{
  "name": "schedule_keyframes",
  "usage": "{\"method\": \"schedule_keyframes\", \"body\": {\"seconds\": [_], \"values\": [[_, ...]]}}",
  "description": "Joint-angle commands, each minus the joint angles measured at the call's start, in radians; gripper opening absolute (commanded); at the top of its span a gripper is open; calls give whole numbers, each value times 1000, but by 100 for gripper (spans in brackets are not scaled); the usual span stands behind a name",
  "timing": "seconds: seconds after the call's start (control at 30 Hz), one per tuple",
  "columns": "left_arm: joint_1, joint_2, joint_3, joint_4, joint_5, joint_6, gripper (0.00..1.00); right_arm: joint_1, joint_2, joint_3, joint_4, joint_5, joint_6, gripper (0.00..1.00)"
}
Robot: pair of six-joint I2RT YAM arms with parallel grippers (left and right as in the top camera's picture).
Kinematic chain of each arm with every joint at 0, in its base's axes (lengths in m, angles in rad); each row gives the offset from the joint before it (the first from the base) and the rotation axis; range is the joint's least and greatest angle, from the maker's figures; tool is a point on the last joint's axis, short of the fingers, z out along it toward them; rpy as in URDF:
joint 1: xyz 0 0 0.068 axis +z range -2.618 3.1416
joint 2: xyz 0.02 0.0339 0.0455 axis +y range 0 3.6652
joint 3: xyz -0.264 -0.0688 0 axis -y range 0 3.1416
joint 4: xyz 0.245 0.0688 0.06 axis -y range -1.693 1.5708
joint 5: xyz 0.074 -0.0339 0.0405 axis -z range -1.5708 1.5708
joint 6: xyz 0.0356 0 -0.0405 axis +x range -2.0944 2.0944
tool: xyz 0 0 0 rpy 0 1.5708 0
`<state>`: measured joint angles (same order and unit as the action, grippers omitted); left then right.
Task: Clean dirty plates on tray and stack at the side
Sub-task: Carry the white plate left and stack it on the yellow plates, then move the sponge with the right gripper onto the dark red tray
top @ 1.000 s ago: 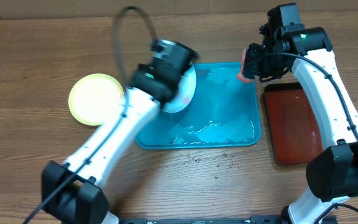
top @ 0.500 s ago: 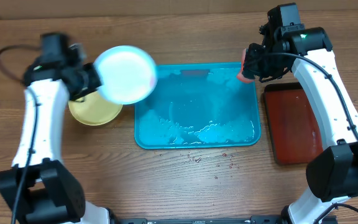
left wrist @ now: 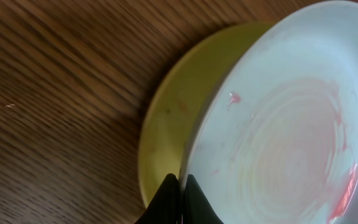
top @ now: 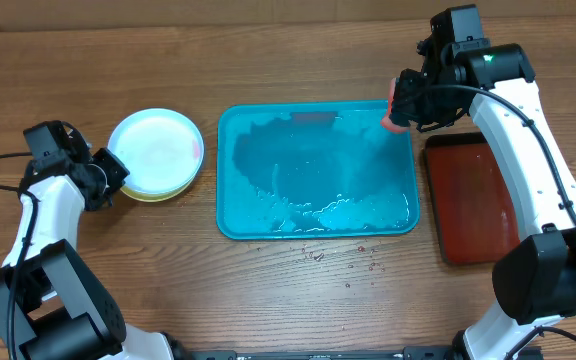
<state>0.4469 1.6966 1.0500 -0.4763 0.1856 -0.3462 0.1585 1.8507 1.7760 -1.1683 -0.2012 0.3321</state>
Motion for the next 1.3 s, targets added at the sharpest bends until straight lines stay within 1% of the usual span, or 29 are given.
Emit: {"method": "schedule_keyframes", "body": {"seconds": [0.0,0.1,0.17,0.33,0.57,0.63,0.73,0.83,0.97,1.07,1.1,1.13,1.27], "values": [[5,-29,-27,51,-133,-89,4,2,-3,4,6,8,-19,4],[4,-25,-28,84,-170,-89,4,2,-3,4,6,8,-19,4],[3,-14,-28,97,-148,-89,4,2,-3,4,6,8,-19,4],[-15,10,-28,75,-106,-87,4,2,-3,4,7,9,-19,4],[-62,16,-28,42,-102,-68,4,2,-3,4,6,9,-19,4],[-77,16,-28,35,-103,-63,13,2,-3,4,6,9,-19,4],[-91,16,-27,35,-103,-24,26,2,-3,4,6,8,-19,4],[-94,16,-18,29,-104,-16,36,2,-3,4,6,8,-19,4],[-94,14,33,-21,-108,-15,41,2,-3,4,-2,8,-23,4],[-94,9,103,-83,-111,21,43,2,-3,4,-6,8,-23,4],[-95,9,139,-117,-116,34,44,2,-3,4,-5,8,-23,4],[-95,9,212,-183,-135,53,47,2,-3,4,-5,8,-23,4],[-95,9,299,-261,-155,90,53,2,-3,4,-11,-1,-23,4]]}}
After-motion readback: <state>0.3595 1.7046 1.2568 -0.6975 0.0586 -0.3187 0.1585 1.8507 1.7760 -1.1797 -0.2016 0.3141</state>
